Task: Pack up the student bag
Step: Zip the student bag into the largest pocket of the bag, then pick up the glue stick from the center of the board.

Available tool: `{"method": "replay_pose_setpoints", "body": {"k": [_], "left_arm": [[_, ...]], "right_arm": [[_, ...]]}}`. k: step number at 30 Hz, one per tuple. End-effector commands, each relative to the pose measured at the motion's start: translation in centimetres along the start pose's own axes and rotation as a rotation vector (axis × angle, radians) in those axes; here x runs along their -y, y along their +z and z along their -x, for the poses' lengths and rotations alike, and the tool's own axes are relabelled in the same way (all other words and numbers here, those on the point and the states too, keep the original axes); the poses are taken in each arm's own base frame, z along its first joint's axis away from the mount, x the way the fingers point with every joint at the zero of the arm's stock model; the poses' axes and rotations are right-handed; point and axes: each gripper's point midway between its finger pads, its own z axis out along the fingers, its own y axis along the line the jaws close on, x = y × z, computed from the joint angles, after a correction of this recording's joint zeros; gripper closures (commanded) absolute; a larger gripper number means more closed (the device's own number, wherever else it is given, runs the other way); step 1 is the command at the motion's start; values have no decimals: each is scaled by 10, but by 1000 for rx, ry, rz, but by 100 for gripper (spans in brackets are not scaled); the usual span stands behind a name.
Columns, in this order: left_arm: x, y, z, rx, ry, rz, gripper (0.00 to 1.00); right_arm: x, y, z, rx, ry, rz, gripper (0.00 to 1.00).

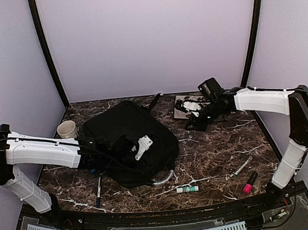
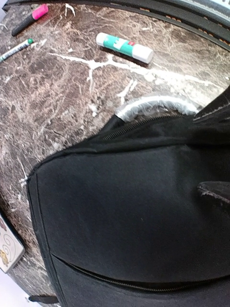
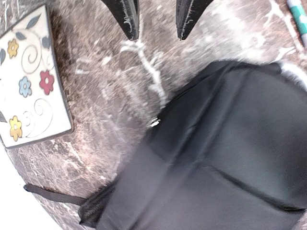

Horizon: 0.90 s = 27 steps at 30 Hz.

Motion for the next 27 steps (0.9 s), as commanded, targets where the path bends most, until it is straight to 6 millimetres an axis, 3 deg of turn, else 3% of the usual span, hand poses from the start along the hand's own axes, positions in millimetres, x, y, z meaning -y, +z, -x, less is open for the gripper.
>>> {"method": "replay_pose_setpoints", "body": {"k": [1,5,8,10,14,22,27], "left_arm": [[-14,-21,8,12,2,74,55],[-30,-30,8,35,-31,158,45],[-44,-33,5,43,-89,219,40],[-50,-32,2,38,-117,236,39],[-57,-31,-1,28,-150,265,39],[-62,-30,-4,11,-174,293,37],[-71,-34,-8,-4,-197,332,31]], "right_arm": [[-42,-15,-25,-22,8,129,72],[-85,-33,-39,-17,-90,201,71],[-129,-37,-55,-43,-205,286,60],[-155,-33,-72,-96,-277,302,56],[-188,-21,-91,-190,-378,297,55],[-220,-4,-104,-239,-477,308,55],[-217,9,-113,-290,-501,260,55]]}}
